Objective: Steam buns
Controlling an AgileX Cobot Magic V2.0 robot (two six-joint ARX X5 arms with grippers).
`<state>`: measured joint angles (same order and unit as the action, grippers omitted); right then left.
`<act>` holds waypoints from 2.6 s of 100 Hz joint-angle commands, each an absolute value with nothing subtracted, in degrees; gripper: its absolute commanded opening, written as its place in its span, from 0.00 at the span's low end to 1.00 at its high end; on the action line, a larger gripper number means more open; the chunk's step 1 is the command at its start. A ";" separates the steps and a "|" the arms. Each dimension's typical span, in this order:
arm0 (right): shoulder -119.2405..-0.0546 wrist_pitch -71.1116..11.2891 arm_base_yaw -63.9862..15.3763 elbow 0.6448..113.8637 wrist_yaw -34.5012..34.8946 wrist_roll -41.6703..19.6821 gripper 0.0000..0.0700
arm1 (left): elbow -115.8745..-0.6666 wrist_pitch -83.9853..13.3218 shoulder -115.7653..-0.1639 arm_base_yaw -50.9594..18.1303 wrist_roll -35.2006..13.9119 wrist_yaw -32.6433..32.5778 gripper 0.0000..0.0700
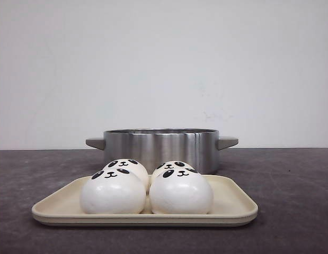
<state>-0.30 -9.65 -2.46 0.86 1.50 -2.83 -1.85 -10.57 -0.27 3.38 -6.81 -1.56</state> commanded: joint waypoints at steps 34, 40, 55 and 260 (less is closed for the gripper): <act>-0.21 -9.04 -2.48 0.69 1.52 -2.55 0.02 | -0.80 -10.63 -0.19 3.51 -5.43 -1.72 0.00; -0.21 -8.95 -2.48 0.69 1.52 -2.59 0.02 | -0.80 -10.72 -0.19 3.51 -5.43 -1.69 0.00; -0.21 -8.95 -2.50 0.69 1.54 -2.63 0.02 | -0.80 -9.52 -0.19 3.51 -8.58 -1.32 0.00; -58.76 -33.80 -28.80 74.35 12.14 -15.46 0.79 | -60.18 -33.50 -39.66 -13.87 -15.86 22.76 0.80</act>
<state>-54.74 -30.61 -24.27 71.99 14.98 -16.62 -59.09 -34.11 -39.33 -13.43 -16.03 22.52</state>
